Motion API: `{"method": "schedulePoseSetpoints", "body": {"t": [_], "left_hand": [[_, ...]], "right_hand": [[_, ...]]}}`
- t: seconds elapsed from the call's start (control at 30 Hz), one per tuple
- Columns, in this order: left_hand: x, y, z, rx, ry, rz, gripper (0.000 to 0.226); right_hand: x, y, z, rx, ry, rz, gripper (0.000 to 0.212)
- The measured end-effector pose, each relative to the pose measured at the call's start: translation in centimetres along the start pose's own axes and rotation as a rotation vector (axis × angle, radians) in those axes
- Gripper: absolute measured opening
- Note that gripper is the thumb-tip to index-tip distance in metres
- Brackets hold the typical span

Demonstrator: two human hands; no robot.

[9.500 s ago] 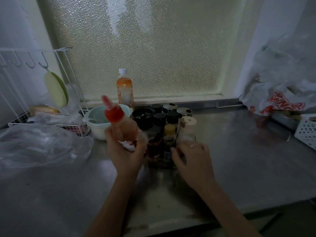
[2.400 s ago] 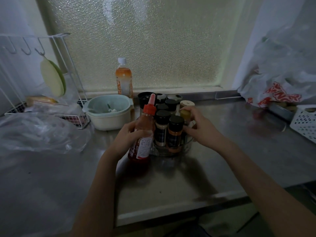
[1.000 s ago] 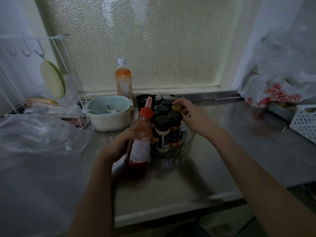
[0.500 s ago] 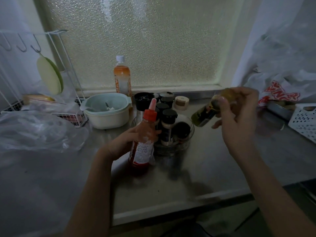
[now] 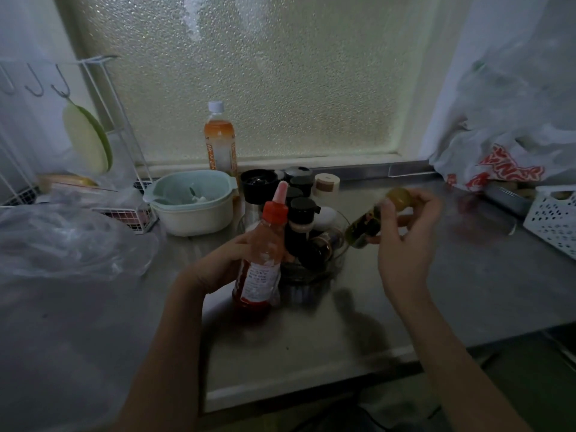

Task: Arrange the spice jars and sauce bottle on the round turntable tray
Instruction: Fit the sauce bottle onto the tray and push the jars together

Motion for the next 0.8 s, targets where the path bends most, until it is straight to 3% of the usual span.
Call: {"method": "schedulePoseSetpoints", "body": {"t": [0.2, 0.3, 0.43, 0.6, 0.7, 0.8], "left_hand": [[-0.1, -0.6, 0.1, 0.037, 0.018, 0.019, 0.053], [0.1, -0.6, 0.2, 0.027, 0.02, 0.002, 0.048], [0.2, -0.4, 0.2, 0.016, 0.02, 0.001, 0.057], [0.5, 0.6, 0.3, -0.047, 0.017, 0.01, 0.049], [0.5, 1.2, 0.4, -0.11, 0.011, 0.045, 0.054], [0.4, 1.3, 0.3, -0.091, -0.014, 0.049, 0.051]], "right_hand": [[0.2, 0.1, -0.6, 0.146, 0.017, -0.09, 0.015], [0.4, -2.0, -1.9, 0.393, 0.0, -0.095, 0.023], [0.7, -4.8, -2.7, 0.755, 0.107, -0.385, 0.041], [-0.3, -6.9, -3.2, 0.99, 0.122, -0.522, 0.053], [-0.2, -7.4, -2.7, 0.956, 0.166, -0.549, 0.049], [-0.1, -5.7, -0.3, 0.749, 0.031, -0.34, 0.038]]}}
Point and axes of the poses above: each hand's wrist, its own z-axis towards the middle knuckle, its own y-axis out of the back of the hand, x = y × z, the point moved 7 cm from there along z, towards the middle knuckle, and after that the axes turned 3 degrees about x, right-handed, at the moved point
